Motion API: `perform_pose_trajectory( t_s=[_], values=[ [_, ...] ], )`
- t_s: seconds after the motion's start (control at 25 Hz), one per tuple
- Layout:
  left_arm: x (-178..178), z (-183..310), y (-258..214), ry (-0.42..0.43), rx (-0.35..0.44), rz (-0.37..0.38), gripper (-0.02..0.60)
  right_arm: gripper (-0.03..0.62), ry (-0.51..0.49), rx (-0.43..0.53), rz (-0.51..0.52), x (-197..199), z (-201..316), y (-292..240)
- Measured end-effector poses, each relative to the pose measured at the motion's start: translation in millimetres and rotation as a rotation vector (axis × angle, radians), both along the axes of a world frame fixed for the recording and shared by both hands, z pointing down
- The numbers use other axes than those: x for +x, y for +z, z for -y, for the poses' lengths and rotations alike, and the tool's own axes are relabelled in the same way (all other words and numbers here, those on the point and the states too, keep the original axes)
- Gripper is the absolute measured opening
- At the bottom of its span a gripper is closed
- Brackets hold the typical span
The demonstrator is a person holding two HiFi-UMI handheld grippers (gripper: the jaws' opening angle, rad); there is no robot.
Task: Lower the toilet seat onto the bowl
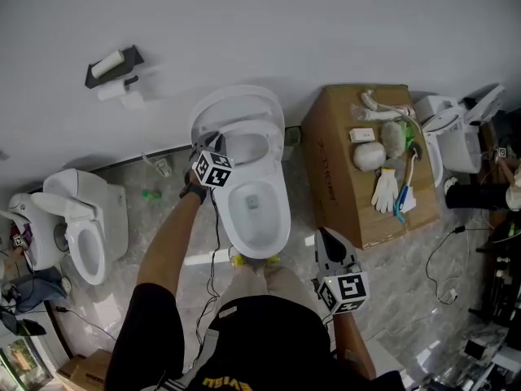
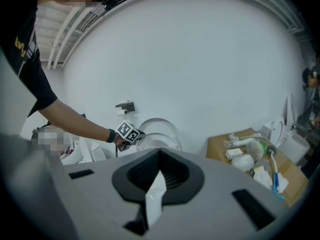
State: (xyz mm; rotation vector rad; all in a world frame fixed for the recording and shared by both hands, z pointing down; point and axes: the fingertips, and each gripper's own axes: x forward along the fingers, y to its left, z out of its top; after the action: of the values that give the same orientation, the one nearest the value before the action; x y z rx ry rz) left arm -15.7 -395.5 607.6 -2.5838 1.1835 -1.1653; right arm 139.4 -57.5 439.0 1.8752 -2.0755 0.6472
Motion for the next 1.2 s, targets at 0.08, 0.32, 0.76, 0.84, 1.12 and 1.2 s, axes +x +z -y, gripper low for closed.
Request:
perform_pose_trajectory(
  t_s=[0.08, 0.32, 0.76, 0.84, 1.12, 1.2],
  values=[
    [0, 0, 0, 0.001, 0.003, 0.003, 0.049, -0.008, -0.001, 0.001, 0.000, 1, 2, 0],
    [1, -2, 0, 0.005, 0.001, 0.010, 0.048, -0.008, -0.002, -0.010, -0.003, -1, 6, -1],
    [-1, -11, -1, 0.015, -0.015, 0.021, 0.046, -0.008, -0.023, -0.002, -0.002, -8, 21, -5],
    [1, -12, -1, 0.030, -0.020, 0.031, 0.044, -0.008, -0.025, -0.002, -0.003, -9, 22, -6],
    [0, -16, -2, 0.057, -0.032, 0.055, 0.041, -0.008, -0.030, -0.002, 0.005, -13, 25, -5],
    [1, -18, -2, 0.075, -0.032, 0.070, 0.041, -0.006, -0.031, -0.005, 0.006, -14, 25, -5]
  ],
)
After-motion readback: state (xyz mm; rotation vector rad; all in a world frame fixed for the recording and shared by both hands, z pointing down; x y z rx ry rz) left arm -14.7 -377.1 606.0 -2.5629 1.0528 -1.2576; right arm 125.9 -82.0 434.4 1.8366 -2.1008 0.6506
